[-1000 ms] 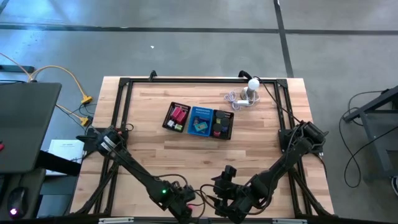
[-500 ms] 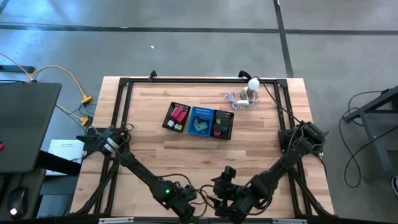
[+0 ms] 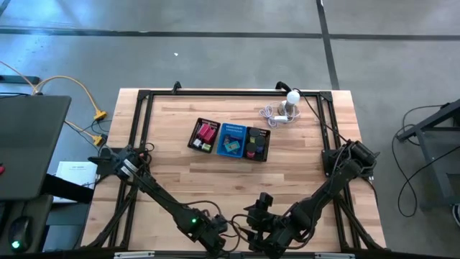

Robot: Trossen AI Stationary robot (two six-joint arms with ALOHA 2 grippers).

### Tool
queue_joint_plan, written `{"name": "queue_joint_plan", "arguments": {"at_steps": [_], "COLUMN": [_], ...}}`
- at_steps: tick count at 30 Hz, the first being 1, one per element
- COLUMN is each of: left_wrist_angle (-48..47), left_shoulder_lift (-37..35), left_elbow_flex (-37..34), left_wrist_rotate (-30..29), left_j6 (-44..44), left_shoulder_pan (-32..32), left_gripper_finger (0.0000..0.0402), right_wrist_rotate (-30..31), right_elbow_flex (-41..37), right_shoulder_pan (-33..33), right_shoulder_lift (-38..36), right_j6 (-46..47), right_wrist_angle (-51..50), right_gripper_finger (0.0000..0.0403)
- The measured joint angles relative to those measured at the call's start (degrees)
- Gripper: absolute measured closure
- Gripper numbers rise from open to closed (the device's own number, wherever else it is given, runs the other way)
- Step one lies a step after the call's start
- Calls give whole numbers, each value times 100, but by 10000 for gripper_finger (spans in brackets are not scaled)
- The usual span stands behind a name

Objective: Pick & Place Office items
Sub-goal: Put the pink charger adapter into the left black bin

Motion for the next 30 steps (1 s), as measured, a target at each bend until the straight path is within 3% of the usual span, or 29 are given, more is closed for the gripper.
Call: {"name": "queue_joint_plan", "arguments": {"at_steps": [8,15,22,30], "left_wrist_angle": [-606,-2185,-3977,-4403], "left_shoulder_lift": [-662,-1563,-2502,-3011], "left_elbow_flex": [-5,-3,-5,-5], "left_wrist_rotate": [-264,-935,-1686,-1496], "left_j6": [283,303,405,2319], "left_shoulder_pan": [-7,160,767,1918], "left_gripper_finger": [278,278,278,278], "right_wrist_rotate": [-138,-127,-123,-123], "right_elbow_flex": [0,0,0,0], "right_shoulder_pan": [39,87,28,-212], "right_shoulder_lift": [0,0,0,0], "right_j6": [201,199,153,-144], "right_wrist_angle": [2,4,1,-34], "right_gripper_finger": [105,105,105,105]}}
